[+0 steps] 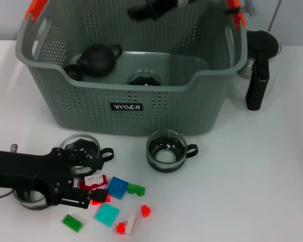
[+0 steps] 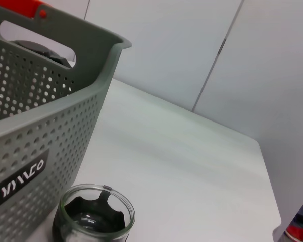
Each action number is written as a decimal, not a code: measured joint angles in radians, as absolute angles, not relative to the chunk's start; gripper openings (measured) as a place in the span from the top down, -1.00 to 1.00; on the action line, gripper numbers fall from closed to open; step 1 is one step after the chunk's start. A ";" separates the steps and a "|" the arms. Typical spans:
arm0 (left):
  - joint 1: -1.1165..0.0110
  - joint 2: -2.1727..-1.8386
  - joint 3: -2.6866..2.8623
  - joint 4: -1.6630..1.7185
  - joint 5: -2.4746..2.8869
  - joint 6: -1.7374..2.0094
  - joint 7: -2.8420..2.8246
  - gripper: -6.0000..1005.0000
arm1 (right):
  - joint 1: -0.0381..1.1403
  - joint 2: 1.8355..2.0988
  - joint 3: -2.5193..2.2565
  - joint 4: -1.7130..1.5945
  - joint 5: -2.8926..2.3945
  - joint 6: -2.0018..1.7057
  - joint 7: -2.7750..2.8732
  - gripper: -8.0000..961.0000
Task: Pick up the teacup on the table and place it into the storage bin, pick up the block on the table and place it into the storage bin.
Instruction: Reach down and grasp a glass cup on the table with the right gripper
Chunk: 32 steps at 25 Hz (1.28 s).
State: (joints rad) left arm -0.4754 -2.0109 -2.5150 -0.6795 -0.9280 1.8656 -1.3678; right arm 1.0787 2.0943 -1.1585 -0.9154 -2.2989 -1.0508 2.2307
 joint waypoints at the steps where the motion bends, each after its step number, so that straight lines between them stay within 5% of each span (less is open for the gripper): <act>1: -0.474 -2.010 -2.515 -0.679 -0.928 1.867 -1.368 -0.65 | 1.066 2.094 -1.151 -0.958 -2.285 -1.092 2.229 -0.21; 13: -0.467 -2.010 -2.516 -0.679 -0.928 1.876 -1.370 -0.65 | 0.969 2.096 -1.144 -1.220 -2.200 -1.744 2.280 -0.28; 32: -0.457 -2.005 -2.516 -0.680 -0.928 1.869 -1.370 -0.65 | 1.002 2.101 -1.510 -1.047 -2.303 -1.597 2.377 -0.27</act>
State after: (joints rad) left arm -0.4571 -2.0050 -2.5160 -0.6795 -0.9280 1.8695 -1.3699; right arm 1.0021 2.1010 -1.5104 -1.0470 -2.3034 -1.5974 2.3765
